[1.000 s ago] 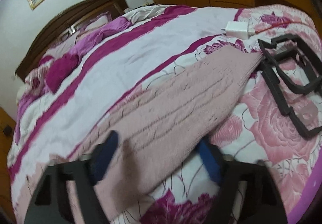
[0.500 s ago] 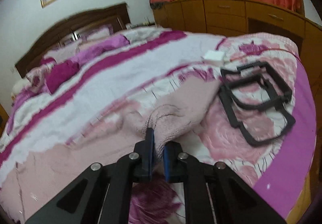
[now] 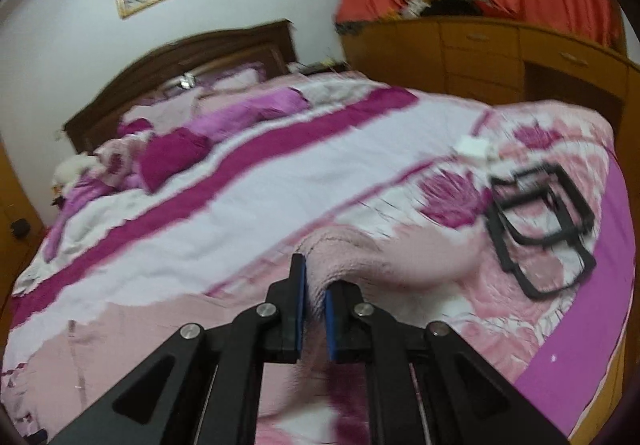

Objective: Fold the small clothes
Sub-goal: 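Grasp the sleeve cuff with the right gripper and lift it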

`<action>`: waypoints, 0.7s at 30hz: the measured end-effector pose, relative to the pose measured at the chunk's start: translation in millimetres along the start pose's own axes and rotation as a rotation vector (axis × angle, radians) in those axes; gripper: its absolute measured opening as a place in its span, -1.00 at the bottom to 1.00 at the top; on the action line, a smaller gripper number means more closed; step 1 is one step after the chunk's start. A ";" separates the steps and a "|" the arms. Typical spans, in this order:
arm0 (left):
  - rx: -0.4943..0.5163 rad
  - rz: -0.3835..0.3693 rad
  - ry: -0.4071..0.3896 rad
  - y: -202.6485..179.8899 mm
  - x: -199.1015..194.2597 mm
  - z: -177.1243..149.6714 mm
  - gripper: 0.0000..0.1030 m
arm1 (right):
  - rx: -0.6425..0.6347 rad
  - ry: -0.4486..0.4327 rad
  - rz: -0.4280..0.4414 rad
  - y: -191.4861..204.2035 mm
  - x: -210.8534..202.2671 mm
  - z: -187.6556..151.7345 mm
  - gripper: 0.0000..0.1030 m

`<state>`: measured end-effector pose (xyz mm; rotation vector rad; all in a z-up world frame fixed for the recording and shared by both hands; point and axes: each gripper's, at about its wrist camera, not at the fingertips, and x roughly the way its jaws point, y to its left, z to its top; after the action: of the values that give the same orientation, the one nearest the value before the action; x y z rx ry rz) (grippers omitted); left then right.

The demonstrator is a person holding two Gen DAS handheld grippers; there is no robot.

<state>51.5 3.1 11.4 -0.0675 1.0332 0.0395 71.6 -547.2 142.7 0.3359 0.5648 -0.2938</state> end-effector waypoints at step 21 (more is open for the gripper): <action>-0.032 0.033 -0.155 53.8 -65.4 13.0 0.47 | -0.330 0.053 0.401 284.4 -31.5 -78.4 -0.84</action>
<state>25.7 57.7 72.3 -0.0754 0.8784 0.0899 111.8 -253.9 163.1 0.1312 0.5738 0.1947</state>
